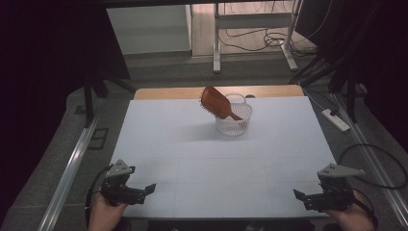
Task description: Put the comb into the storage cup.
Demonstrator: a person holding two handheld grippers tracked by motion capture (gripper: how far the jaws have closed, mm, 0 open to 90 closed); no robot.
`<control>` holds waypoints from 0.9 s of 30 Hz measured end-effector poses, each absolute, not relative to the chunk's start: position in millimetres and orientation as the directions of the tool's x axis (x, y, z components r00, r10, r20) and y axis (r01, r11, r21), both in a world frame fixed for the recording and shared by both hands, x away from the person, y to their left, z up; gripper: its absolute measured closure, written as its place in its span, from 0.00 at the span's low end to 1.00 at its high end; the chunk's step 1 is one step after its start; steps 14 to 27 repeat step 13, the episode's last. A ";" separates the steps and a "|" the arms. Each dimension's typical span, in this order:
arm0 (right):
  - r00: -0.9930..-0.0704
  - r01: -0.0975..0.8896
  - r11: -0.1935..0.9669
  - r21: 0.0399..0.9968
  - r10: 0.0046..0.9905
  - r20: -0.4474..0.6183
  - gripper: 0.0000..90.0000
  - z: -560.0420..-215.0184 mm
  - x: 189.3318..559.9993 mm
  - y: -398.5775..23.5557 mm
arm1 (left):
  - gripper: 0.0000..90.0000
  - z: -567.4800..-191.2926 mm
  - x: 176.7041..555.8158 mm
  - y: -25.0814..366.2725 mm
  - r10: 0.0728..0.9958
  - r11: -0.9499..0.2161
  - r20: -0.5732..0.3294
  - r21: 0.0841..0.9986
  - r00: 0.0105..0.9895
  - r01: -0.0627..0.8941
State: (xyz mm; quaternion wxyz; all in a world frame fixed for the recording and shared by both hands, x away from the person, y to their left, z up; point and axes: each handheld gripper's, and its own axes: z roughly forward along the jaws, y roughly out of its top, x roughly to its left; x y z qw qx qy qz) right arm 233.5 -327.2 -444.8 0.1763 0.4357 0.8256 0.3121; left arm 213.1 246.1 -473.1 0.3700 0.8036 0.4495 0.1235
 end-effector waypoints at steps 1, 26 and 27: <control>-0.558 0.610 0.425 0.669 0.830 -0.019 0.00 -444.8 233.6 -327.2 | 0.00 -473.0 212.8 245.8 0.814 -0.325 -0.132 0.704 0.566 0.631; -0.561 0.612 0.430 0.664 0.828 -0.019 0.00 -445.6 234.6 -327.4 | 0.00 -472.3 211.0 244.1 0.819 -0.338 -0.117 0.692 0.562 0.637; -0.561 0.612 0.430 0.664 0.828 -0.019 0.00 -445.6 234.6 -327.4 | 0.00 -472.3 211.0 244.1 0.819 -0.338 -0.117 0.692 0.562 0.637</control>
